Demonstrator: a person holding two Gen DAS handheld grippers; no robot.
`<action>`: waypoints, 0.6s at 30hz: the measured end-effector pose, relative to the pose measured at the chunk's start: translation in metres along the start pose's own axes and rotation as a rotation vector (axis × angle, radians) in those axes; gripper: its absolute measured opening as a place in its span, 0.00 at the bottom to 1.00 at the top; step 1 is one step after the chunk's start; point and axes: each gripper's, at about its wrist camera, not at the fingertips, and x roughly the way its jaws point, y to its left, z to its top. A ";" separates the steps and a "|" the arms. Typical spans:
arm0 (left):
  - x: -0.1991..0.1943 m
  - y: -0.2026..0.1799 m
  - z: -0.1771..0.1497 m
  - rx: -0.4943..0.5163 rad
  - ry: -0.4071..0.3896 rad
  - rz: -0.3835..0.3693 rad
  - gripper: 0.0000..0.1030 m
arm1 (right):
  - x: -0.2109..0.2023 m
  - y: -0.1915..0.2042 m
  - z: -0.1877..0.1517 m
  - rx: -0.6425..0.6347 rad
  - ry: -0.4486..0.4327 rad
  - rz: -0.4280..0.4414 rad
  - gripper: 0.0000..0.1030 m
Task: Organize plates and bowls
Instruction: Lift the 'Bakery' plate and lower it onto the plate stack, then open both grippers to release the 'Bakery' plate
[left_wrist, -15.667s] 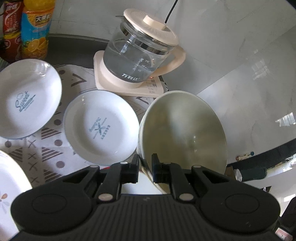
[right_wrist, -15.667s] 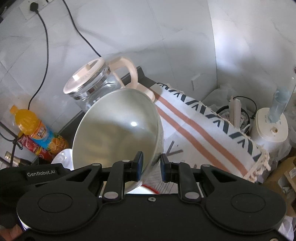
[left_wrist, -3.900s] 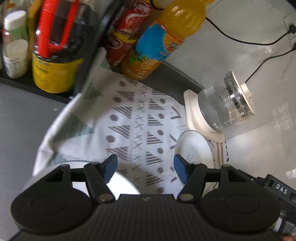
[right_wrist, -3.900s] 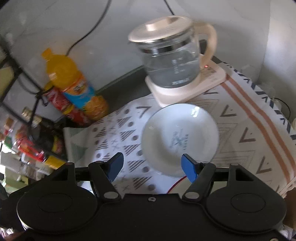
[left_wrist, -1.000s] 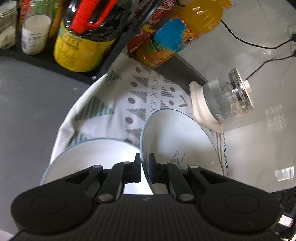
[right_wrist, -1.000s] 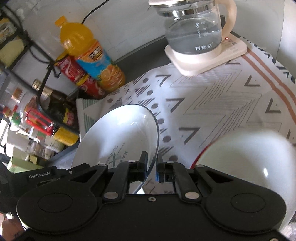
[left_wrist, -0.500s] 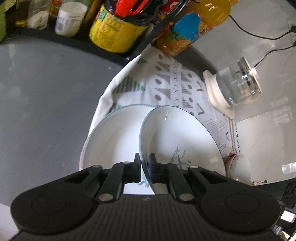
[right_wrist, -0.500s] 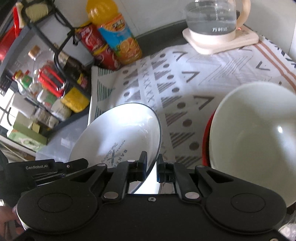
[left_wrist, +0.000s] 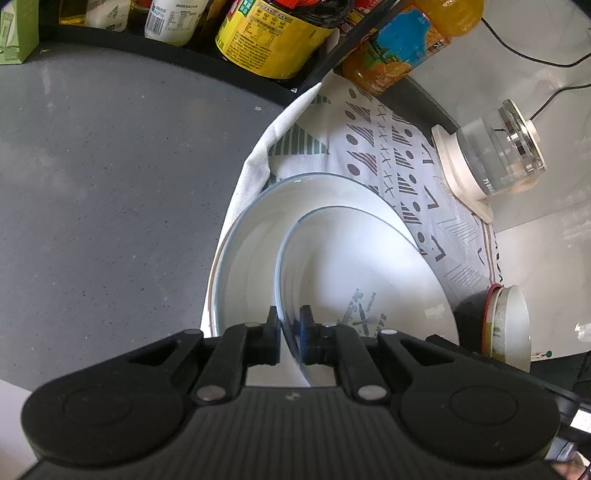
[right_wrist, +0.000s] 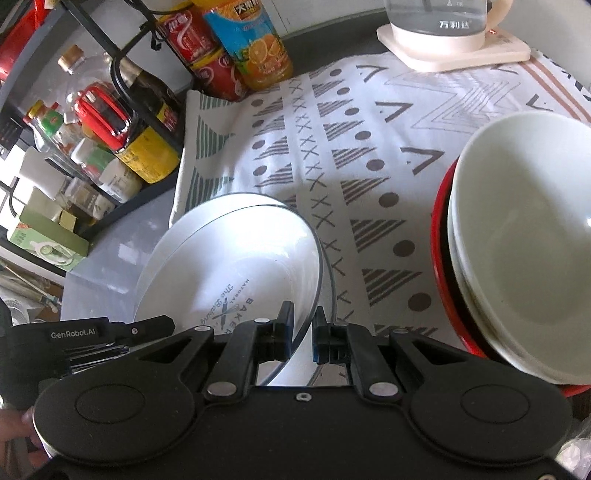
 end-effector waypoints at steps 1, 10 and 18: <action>0.000 -0.001 0.000 0.005 0.000 0.004 0.07 | 0.000 0.001 0.000 -0.004 -0.004 -0.001 0.09; 0.003 -0.002 0.007 0.048 0.026 0.087 0.09 | 0.008 0.004 -0.002 0.023 0.000 -0.023 0.08; -0.024 0.003 0.018 0.040 -0.040 0.096 0.09 | 0.017 0.008 0.002 0.024 0.003 -0.040 0.09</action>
